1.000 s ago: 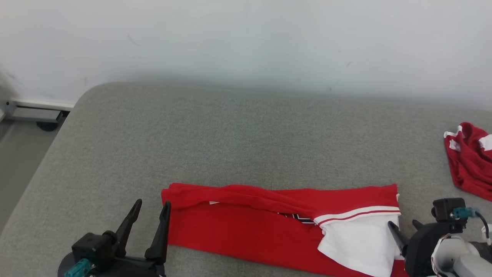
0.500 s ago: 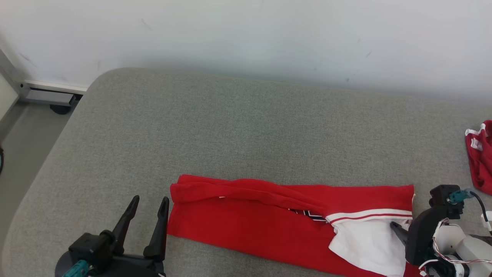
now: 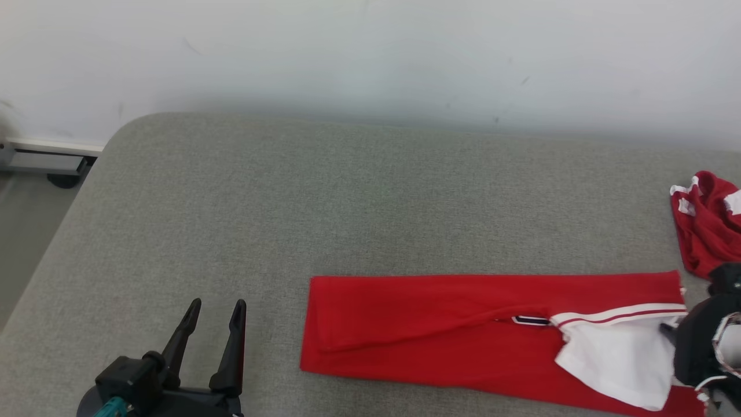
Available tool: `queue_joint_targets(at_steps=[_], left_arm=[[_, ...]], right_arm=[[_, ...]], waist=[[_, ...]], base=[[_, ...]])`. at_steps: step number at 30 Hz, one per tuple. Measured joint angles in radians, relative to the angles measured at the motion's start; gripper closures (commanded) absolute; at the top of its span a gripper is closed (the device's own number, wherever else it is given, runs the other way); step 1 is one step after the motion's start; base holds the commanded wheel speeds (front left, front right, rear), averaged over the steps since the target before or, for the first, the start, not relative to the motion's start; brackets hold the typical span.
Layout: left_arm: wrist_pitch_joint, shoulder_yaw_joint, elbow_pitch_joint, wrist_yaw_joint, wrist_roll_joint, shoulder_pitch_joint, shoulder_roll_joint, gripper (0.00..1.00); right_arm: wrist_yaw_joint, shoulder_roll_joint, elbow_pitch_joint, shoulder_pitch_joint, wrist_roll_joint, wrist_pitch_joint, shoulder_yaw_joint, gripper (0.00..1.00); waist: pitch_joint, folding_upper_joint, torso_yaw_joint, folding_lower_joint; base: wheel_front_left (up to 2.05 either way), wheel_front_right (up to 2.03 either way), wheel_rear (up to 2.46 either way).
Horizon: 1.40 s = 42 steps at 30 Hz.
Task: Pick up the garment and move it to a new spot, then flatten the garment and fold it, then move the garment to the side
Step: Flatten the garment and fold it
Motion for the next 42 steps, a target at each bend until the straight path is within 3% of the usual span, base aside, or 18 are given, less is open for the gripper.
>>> queue_joint_targets(at_steps=[4, 8, 11, 23, 33, 35, 42], left_arm=[[0.000, 0.001, 0.007, 0.000, 0.001, 0.008, -0.009, 0.00], [0.000, -0.002, 0.018, 0.000, 0.001, 0.014, -0.021, 0.00], [0.000, -0.006, 0.026, 0.000, 0.001, 0.015, -0.025, 0.00], [0.001, -0.037, 0.054, -0.002, 0.001, 0.019, -0.051, 0.00], [0.006, -0.066, 0.068, -0.012, 0.001, 0.006, -0.085, 0.00], [0.006, -0.067, 0.079, -0.019, 0.001, -0.007, -0.088, 0.00], [0.006, -0.067, 0.087, -0.020, 0.001, -0.029, -0.091, 0.00]], right_arm=[[0.022, -0.030, -0.001, -0.001, 0.011, 0.001, -0.023, 1.00], [0.093, 0.000, -0.057, 0.006, 0.118, 0.035, -0.055, 1.00], [0.126, 0.029, -0.121, 0.025, 0.229, 0.079, -0.090, 1.00], [0.131, 0.068, -0.352, 0.029, 0.507, 0.251, -0.174, 1.00], [0.043, 0.162, -0.421, 0.021, 0.557, 0.274, -0.168, 1.00], [0.014, 0.193, -0.418, 0.017, 0.556, 0.272, -0.160, 1.00], [-0.038, 0.260, -0.388, -0.022, 0.540, 0.244, -0.138, 1.00]], waist=[[-0.008, 0.0001, -0.017, 0.0000], [-0.022, 0.0000, -0.030, -0.0001], [-0.034, 0.0001, -0.035, 0.0000], [-0.065, 0.0000, -0.031, -0.0001], [-0.055, 0.0000, 0.018, -0.0001], [-0.049, 0.0000, 0.038, -0.0001], [-0.036, 0.0000, 0.077, -0.0001]], base=[[0.00, 0.00, 0.00], [0.00, 0.00, 0.00], [0.00, 0.00, 0.00], [0.00, 0.00, 0.00], [0.00, 0.00, 0.00], [0.00, 0.00, 0.00], [0.00, 0.00, 0.00]])
